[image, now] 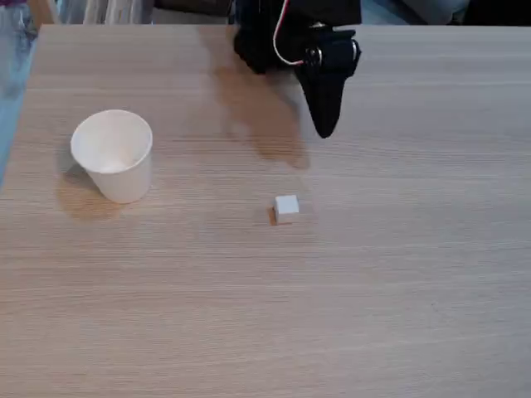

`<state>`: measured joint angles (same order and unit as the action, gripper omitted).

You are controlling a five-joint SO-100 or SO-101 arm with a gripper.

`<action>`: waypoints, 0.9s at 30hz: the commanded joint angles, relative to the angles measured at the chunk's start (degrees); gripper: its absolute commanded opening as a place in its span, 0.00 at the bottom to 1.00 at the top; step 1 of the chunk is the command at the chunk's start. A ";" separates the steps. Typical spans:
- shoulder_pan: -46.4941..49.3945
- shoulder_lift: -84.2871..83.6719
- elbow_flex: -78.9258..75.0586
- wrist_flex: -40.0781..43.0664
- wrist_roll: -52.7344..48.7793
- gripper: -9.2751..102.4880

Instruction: Grasp a block and put it in the bin.

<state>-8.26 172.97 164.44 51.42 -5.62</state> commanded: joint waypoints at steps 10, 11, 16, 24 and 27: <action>3.43 -29.79 -16.52 -6.50 -1.93 0.25; 3.52 -32.17 -17.67 -6.68 -2.55 0.28; 3.87 -41.66 -22.68 -7.03 -2.90 0.33; 4.48 -51.94 -28.92 -6.68 -3.43 0.35; 5.89 -55.37 -30.85 -8.44 -2.37 0.34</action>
<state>-3.78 119.62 136.67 44.47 -8.79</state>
